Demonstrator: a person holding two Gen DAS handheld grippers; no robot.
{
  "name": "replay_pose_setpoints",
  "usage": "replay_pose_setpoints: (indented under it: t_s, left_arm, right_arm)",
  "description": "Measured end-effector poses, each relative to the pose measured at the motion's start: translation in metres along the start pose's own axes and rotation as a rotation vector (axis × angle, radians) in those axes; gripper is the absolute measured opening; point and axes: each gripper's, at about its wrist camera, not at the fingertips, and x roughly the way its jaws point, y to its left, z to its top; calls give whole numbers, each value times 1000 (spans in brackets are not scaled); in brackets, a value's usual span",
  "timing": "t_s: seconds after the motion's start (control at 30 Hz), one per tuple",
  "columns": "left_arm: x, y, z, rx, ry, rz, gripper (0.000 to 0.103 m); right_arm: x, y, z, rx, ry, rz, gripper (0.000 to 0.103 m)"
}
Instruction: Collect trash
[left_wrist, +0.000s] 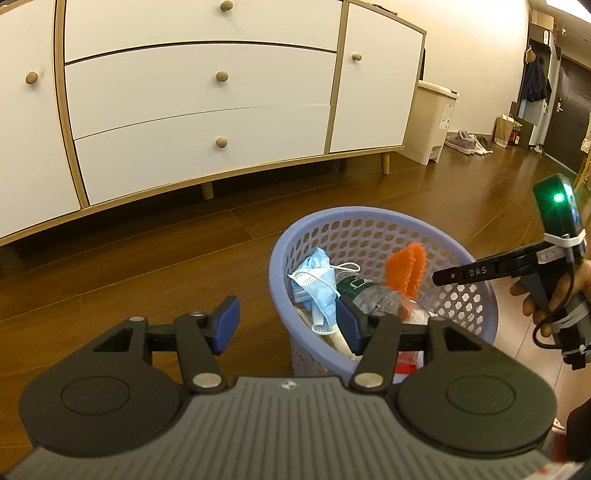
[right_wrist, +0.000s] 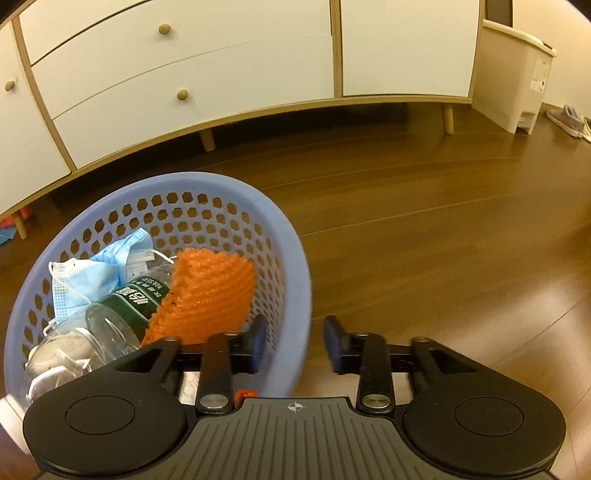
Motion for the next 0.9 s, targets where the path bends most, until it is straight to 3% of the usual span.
replay_pose_setpoints:
  t_s: [0.2, 0.5, 0.9]
  left_arm:
    - [3, -5, 4, 8, -2, 7, 60]
    - [0, -24, 9, 18, 10, 18, 69]
    - [-31, -59, 24, 19, 17, 94, 85]
  right_arm:
    - [-15, -11, 3, 7, -16, 40, 49]
    - [-45, -22, 4, 19, -38, 69, 52]
    - [-101, -15, -11, 4, -43, 116, 52]
